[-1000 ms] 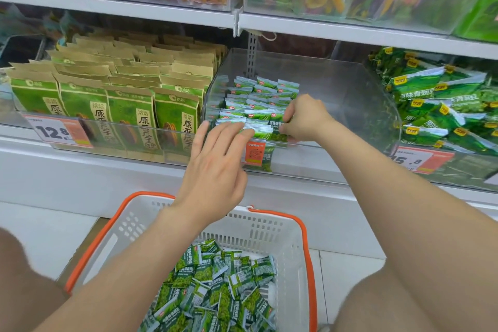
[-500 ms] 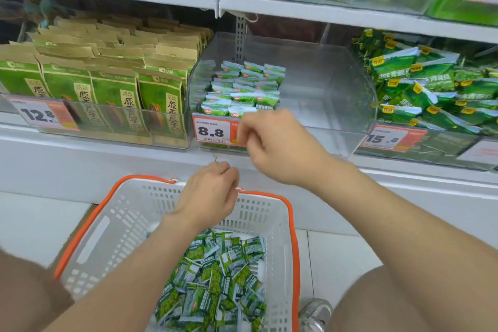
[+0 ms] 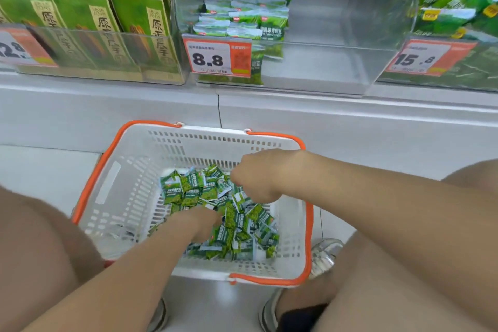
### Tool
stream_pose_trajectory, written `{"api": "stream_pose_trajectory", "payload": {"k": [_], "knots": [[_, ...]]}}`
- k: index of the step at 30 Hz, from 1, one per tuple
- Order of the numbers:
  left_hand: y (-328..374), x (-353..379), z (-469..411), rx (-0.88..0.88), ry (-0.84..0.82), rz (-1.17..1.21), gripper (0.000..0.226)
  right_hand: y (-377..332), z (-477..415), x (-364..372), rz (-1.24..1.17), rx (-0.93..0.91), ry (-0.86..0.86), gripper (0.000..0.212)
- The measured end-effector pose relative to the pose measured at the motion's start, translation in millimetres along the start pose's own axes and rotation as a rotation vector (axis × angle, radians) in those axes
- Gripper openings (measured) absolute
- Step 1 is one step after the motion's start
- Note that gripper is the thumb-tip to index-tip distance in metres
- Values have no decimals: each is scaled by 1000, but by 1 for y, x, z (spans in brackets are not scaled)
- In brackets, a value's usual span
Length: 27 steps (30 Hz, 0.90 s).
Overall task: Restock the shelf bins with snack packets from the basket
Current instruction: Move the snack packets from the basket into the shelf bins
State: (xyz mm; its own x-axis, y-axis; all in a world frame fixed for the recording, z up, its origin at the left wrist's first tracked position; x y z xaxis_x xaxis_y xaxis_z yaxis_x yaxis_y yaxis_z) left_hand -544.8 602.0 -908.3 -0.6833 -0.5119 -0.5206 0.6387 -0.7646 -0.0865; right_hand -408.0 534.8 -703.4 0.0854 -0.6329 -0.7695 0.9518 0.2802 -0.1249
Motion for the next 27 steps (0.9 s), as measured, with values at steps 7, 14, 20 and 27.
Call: {"api": "stream_pose_trajectory", "payload": {"k": [7, 14, 20, 27], "knots": [[24, 22, -15, 60, 51, 59, 68, 4, -3, 3, 25, 7, -13, 13], [20, -3, -12, 106, 143, 327, 37, 6, -6, -1, 41, 23, -49, 17], [10, -91, 34, 266, 377, 687, 38, 19, 3, -20, 21, 73, -21, 8], [12, -170, 124, 472, 575, 984, 55, 42, 34, -52, -198, 178, 126, 28]]}}
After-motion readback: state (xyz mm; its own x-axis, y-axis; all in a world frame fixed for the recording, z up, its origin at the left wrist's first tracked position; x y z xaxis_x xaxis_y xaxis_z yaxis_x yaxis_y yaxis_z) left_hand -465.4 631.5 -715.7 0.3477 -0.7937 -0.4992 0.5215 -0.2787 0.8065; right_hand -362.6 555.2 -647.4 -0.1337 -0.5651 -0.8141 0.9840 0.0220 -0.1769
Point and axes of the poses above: each hand's wrist, its own z-axis away from the middle knuckle, its own x-axis out of the palm, y = z × x, the point moved 4 cm from there along -z, towards the middle knuckle, and after that the axes turned 12 degrees about -x, right-handed, at the moved point
